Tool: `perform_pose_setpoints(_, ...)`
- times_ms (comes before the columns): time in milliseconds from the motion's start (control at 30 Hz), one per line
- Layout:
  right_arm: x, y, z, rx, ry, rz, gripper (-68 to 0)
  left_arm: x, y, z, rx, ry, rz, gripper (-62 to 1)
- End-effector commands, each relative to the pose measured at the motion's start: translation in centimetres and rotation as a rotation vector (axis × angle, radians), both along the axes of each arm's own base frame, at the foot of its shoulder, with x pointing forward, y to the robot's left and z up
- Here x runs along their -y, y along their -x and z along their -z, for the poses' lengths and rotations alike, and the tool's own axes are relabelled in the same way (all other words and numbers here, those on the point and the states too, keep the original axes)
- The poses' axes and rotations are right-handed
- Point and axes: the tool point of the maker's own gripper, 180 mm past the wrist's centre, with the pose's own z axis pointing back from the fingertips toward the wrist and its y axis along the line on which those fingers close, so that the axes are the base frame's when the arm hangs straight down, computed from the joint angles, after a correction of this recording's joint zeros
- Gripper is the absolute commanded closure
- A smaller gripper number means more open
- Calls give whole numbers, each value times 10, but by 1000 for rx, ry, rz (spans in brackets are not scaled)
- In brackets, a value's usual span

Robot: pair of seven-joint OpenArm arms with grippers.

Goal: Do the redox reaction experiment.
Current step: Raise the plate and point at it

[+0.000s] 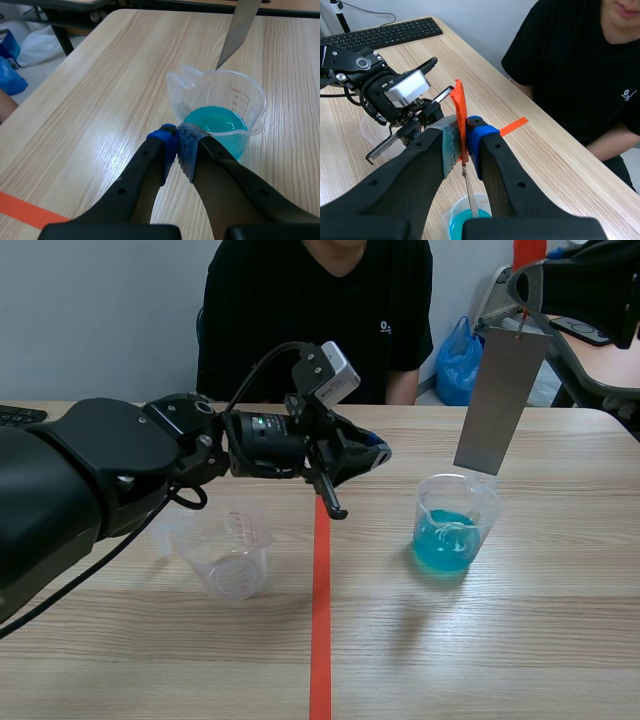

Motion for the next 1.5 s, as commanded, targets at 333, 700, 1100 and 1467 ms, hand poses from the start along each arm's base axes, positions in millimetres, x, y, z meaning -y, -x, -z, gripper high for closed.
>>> perform_pose_setpoints(333, 0, 0, -14, 34, -20, -8, -13, 34, 4, -24, 16, 63, 36, -42)
perform_pose_setpoints(700, 0, 0, -14, 34, -20, -8, -13, 39, 5, -26, 16, 72, 42, -42)
perform_pose_setpoints(1100, 0, 0, -14, 34, -20, -8, -13, 39, 5, -26, 17, 73, 43, -42)
perform_pose_setpoints(1467, 0, 0, -14, 34, -20, -8, -13, 39, 5, -27, 17, 73, 43, -42)
